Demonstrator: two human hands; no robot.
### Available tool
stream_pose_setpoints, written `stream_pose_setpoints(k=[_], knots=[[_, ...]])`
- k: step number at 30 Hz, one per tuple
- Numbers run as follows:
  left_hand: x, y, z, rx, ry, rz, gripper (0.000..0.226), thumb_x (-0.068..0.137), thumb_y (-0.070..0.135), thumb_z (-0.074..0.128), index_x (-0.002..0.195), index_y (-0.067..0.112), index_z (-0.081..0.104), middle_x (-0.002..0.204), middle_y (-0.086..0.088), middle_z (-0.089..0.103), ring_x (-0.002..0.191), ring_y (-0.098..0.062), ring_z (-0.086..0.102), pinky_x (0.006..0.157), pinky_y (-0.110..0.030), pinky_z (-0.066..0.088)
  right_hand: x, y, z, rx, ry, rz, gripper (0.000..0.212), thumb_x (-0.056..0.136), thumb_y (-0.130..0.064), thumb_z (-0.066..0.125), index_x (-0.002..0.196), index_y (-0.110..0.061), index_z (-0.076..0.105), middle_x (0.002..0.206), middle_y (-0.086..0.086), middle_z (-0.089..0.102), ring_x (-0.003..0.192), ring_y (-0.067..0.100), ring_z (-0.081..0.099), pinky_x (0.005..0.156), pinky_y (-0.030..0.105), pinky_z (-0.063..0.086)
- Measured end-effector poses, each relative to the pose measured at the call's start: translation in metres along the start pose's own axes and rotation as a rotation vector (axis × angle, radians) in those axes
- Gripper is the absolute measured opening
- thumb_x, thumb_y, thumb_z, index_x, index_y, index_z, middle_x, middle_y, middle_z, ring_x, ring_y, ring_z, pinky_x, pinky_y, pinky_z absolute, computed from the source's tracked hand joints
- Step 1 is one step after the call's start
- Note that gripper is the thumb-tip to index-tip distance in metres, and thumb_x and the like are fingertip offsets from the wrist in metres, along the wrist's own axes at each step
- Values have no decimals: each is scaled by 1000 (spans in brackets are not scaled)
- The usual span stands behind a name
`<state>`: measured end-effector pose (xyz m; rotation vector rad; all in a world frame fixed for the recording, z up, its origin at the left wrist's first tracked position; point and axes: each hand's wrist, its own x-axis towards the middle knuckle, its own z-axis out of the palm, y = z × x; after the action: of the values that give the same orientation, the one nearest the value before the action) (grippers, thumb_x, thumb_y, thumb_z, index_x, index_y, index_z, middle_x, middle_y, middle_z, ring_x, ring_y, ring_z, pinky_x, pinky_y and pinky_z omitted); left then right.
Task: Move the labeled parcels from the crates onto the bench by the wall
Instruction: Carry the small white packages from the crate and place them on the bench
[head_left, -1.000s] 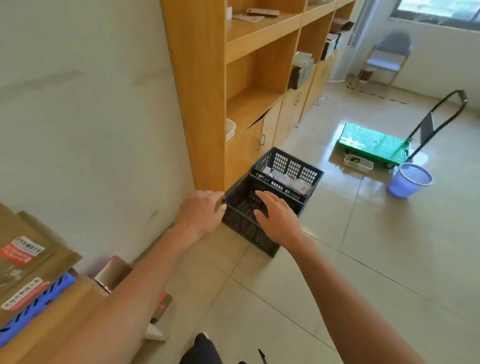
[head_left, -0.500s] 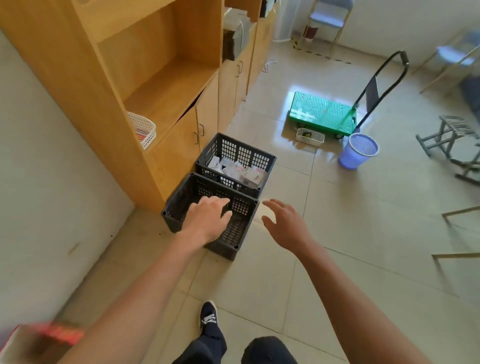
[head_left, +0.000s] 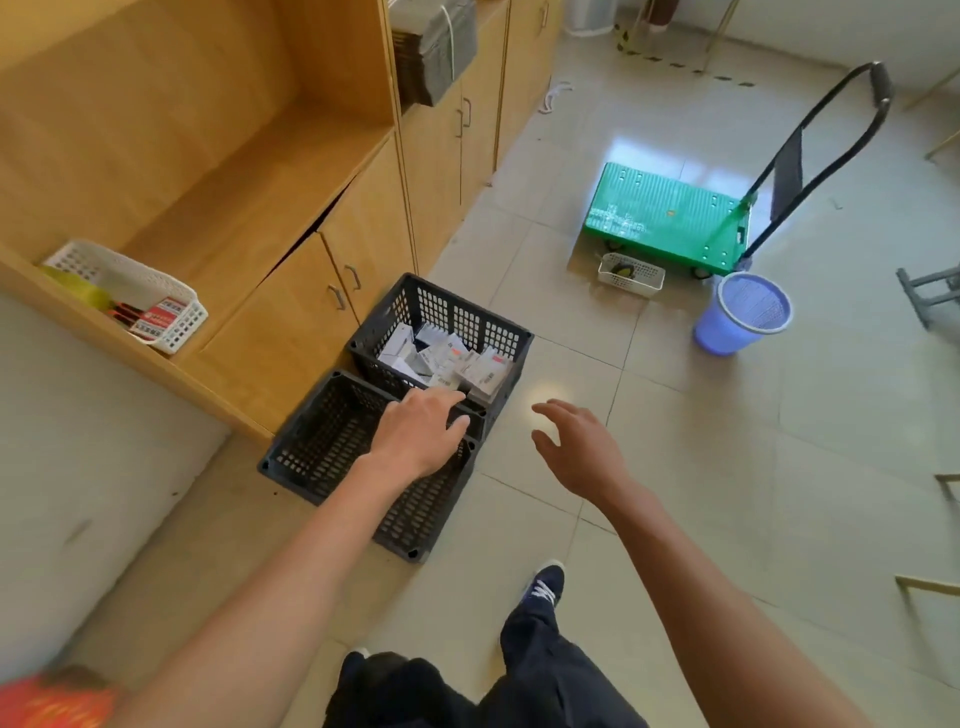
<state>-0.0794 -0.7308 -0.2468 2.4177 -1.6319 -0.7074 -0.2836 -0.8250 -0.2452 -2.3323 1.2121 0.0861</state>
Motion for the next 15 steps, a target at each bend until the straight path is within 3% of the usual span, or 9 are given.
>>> stream_pose_setpoints(k=[7, 15], knots=[[70, 31, -6, -108, 10, -191, 47, 103, 45, 48, 147, 27, 49, 148, 1, 52, 134, -23, 47, 111, -48, 40, 103, 43, -40, -72, -147, -144, 43, 101, -32, 56, 144, -23, 52, 148, -2, 53, 133, 23, 48, 108, 40, 45], [168, -17, 2, -265, 21, -438, 45, 103, 45, 47, 145, 28, 50, 143, 0, 55, 131, -24, 49, 107, -47, 44, 250, 39, -36, -173, -300, -319, 46, 101, -34, 54, 146, -26, 49, 151, -2, 49, 136, 22, 45, 110, 42, 44]])
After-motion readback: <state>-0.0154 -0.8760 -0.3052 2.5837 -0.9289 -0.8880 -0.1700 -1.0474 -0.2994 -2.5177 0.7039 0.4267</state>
